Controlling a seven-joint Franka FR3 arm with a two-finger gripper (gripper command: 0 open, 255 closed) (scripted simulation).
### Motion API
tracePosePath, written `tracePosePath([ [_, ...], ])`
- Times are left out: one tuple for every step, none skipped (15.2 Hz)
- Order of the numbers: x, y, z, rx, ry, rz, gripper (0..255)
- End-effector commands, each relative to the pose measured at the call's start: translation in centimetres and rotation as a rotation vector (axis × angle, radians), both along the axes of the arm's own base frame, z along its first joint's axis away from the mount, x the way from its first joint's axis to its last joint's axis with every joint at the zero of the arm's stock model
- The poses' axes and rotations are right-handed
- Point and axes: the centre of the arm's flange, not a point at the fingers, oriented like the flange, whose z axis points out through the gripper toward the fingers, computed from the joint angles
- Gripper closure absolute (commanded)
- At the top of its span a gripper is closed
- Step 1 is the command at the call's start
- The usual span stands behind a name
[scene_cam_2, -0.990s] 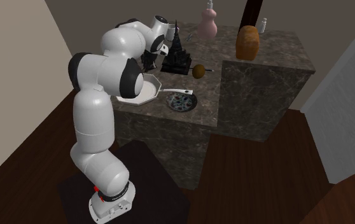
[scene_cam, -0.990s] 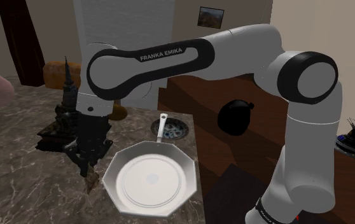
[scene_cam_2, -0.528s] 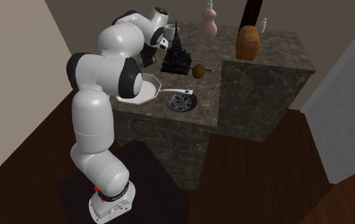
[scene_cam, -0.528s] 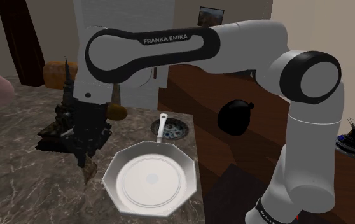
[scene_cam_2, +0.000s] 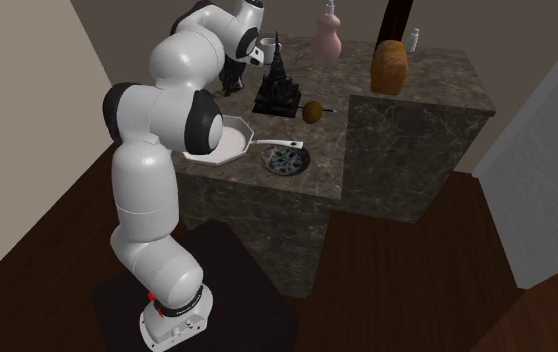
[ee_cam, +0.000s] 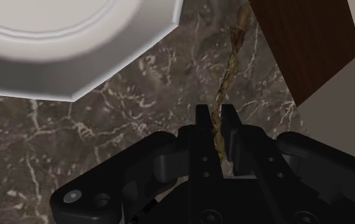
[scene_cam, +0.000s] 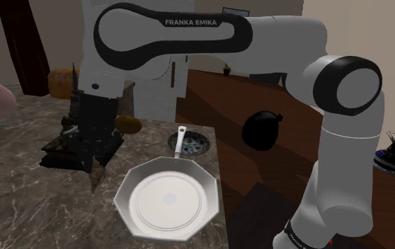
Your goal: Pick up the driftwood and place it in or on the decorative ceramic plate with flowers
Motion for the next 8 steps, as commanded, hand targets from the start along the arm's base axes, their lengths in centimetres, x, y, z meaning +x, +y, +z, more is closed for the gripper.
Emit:
tracePosePath([
  [0.0,0.0,1.0,0.0,0.0,0.0,255],
  [0.0,0.0,1.5,0.0,0.0,0.0,255],
  [0.1,-1.3,1.5,0.0,0.0,0.0,255],
  [0.1,-2.6,1.6,0.0,0.0,0.0,255],
  [0.1,-3.9,1.6,0.0,0.0,0.0,255],
  [0.1,-5.2,1.6,0.0,0.0,0.0,255],
  [0.2,-6.6,1.6,0.0,0.0,0.0,255],
  [0.2,-7.9,1.6,0.0,0.0,0.0,255],
])
